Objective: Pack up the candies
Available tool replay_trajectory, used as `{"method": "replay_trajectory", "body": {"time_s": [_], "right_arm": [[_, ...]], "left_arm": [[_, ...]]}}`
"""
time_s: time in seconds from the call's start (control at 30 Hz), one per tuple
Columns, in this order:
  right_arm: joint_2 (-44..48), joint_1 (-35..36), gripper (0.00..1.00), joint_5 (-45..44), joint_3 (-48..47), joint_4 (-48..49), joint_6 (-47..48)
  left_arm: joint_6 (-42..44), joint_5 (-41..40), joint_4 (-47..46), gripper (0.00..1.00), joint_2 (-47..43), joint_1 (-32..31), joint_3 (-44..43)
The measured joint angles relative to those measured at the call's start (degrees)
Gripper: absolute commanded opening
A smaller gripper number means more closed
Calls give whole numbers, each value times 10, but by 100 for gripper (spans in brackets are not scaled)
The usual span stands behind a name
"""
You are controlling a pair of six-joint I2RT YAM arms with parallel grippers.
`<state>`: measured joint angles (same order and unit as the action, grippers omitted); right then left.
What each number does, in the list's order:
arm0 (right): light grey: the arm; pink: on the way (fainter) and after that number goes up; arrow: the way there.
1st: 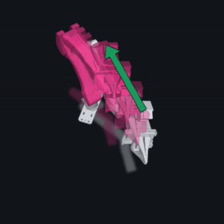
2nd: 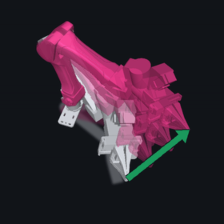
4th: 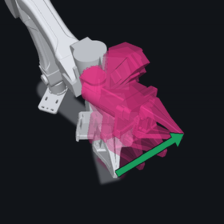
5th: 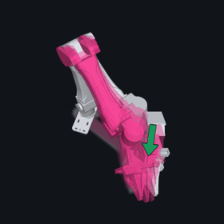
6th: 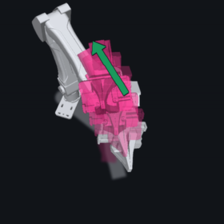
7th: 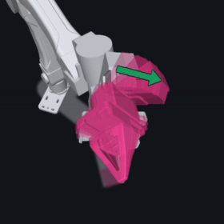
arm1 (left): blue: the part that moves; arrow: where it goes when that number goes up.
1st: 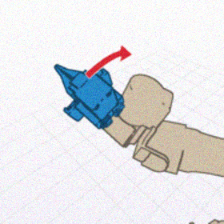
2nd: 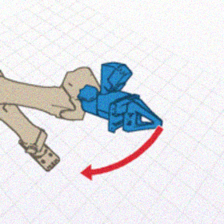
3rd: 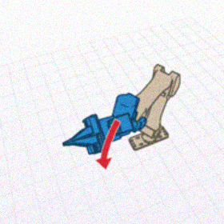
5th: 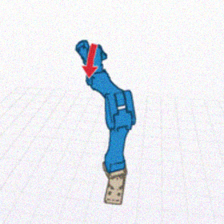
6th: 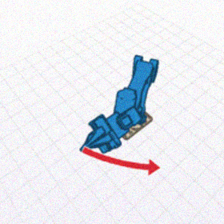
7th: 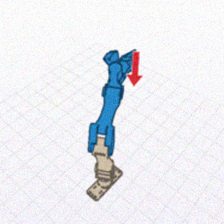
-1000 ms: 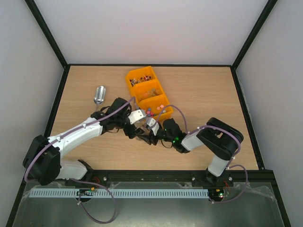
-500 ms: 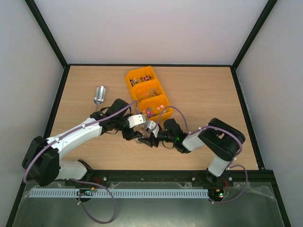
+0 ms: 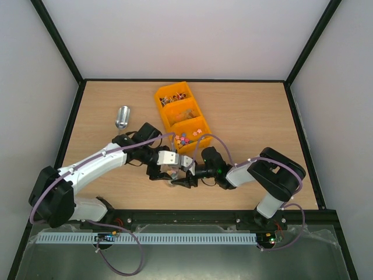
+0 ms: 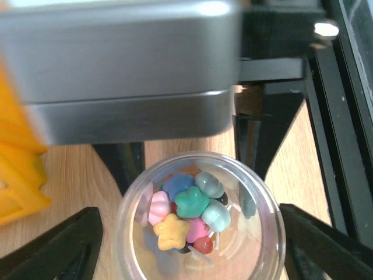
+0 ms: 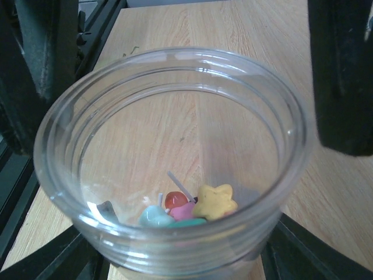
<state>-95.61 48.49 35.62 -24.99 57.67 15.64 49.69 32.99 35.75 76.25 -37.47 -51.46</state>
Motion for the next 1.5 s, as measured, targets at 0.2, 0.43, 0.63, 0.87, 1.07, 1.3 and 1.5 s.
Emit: {"method": "replay_trajectory", "body": {"time_s": [0.2,0.43,0.63,0.87,1.07,1.3,1.5], "right_arm": [[0,4,21,-30,4,15,-19],[-17,5,21,-121,-1,53,-73],[-30,5,21,-175,-11,66,-98],[-31,5,21,-196,-13,68,-110],[-36,5,21,-208,-18,69,-122],[-37,6,21,-212,-18,70,-125],[-37,6,21,-211,-18,70,-125]], "left_arm": [[-59,-10,-25,100,-36,18,0],[-180,-51,-83,100,-85,29,1],[-242,-95,-123,99,-84,21,20],[-272,-132,-153,95,-55,7,29],[-285,-146,-177,90,-35,-10,33],[-290,-150,-183,79,-10,-15,34],[-288,-159,-188,61,-9,-14,34]]}}
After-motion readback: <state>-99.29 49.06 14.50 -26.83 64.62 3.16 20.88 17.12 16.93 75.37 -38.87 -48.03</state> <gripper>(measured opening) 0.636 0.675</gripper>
